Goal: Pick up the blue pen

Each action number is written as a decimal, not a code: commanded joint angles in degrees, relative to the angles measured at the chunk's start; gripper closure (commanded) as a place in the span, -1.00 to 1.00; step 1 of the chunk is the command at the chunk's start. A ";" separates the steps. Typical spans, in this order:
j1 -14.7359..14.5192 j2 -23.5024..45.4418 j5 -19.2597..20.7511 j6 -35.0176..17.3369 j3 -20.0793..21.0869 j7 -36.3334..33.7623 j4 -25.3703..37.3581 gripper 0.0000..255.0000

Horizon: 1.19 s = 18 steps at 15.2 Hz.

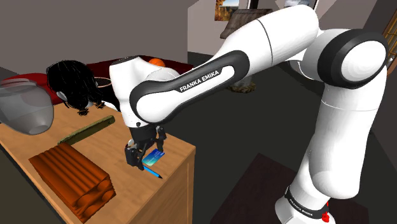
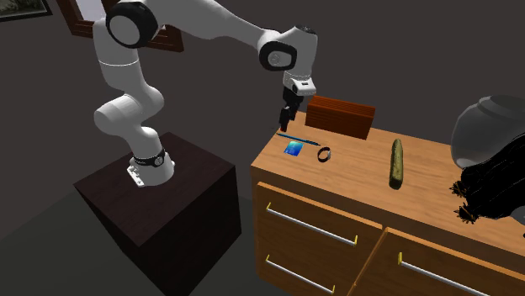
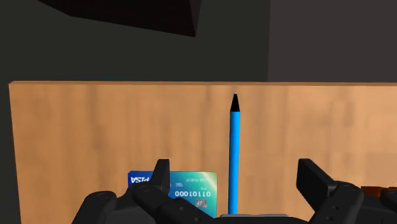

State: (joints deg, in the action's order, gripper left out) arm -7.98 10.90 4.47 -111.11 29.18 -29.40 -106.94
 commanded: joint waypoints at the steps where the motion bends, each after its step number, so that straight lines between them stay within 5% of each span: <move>1: -0.69 1.79 0.80 -0.37 0.12 -1.06 1.00 -1.00; 9: -0.99 3.83 2.00 -4.87 -0.24 -1.79 -1.73 -1.00; 10: -1.00 3.92 2.05 -4.83 -0.26 -1.79 -1.61 1.00; 18: -0.98 3.94 2.06 -4.82 -0.28 -1.76 -1.59 1.00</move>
State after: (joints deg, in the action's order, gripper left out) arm -8.97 14.84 6.52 -115.93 28.91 -31.16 -108.52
